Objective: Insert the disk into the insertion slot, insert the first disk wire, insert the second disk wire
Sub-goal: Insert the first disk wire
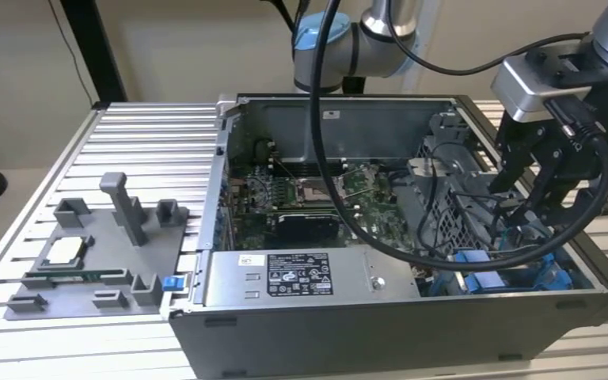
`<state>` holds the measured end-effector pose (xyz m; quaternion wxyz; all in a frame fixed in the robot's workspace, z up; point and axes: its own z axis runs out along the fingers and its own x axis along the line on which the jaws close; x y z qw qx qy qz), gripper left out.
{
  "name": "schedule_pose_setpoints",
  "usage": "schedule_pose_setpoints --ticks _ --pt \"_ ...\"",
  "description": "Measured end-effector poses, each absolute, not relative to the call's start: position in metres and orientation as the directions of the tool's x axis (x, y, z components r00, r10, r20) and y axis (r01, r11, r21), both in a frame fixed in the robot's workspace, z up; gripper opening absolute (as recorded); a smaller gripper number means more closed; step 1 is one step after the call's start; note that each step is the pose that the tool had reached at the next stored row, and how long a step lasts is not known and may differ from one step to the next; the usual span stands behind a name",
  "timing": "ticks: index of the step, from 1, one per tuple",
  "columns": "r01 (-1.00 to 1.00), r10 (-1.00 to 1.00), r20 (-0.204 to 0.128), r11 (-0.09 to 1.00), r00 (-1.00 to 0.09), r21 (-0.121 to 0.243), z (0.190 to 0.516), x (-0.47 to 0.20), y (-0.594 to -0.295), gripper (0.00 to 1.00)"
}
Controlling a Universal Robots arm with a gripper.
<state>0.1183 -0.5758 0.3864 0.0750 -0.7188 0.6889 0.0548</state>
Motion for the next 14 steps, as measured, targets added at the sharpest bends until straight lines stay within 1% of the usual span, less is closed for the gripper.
schedule_pose_setpoints --ticks 14 --pt "-0.999 -0.982 -0.182 -0.040 0.045 -0.032 0.3861 0.1200 -0.5764 1.00"
